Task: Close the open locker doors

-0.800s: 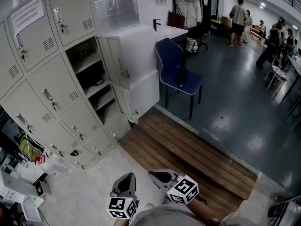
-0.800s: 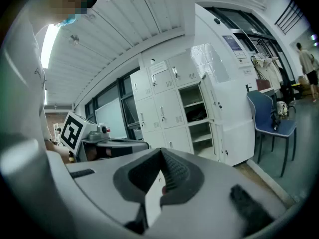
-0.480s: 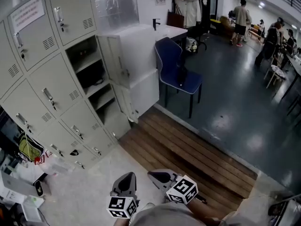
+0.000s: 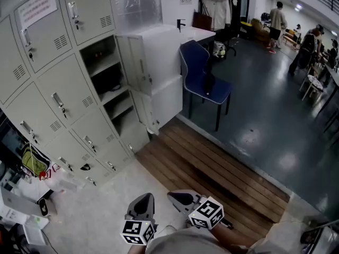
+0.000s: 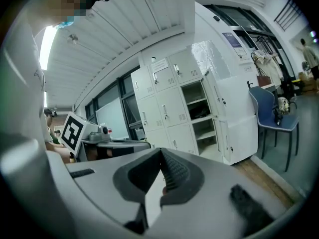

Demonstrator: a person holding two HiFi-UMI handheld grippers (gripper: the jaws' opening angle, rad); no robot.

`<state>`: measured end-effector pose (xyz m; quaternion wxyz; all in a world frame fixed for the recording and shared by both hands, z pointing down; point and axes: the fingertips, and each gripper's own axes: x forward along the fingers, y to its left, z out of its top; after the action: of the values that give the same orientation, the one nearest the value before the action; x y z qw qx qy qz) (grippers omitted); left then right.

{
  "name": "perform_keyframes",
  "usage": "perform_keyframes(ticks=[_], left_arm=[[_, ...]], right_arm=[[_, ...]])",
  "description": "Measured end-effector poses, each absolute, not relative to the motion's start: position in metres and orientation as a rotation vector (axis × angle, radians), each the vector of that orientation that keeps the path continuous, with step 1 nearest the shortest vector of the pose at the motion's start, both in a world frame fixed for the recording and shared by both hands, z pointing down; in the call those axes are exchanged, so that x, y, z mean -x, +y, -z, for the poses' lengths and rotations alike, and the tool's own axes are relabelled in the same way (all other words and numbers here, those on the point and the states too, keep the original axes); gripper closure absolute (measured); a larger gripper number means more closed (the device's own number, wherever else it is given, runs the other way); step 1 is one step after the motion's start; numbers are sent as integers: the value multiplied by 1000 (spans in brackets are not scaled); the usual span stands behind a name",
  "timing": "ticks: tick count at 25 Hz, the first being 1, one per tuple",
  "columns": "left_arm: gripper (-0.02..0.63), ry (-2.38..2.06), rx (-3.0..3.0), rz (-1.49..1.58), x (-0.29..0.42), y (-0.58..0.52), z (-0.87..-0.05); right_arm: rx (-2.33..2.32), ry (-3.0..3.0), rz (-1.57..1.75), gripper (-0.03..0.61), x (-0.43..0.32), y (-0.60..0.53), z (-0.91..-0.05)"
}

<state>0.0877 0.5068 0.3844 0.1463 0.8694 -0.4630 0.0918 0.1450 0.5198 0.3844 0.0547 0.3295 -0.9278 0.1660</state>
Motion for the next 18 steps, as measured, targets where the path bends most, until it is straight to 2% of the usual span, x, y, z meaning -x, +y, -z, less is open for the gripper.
perform_keyframes(ticks=[18], left_arm=[[600,-1347,-2495,-247,-20,527,-389]], right_arm=[[-1012,-2789,-560,551,-88,527,-394]])
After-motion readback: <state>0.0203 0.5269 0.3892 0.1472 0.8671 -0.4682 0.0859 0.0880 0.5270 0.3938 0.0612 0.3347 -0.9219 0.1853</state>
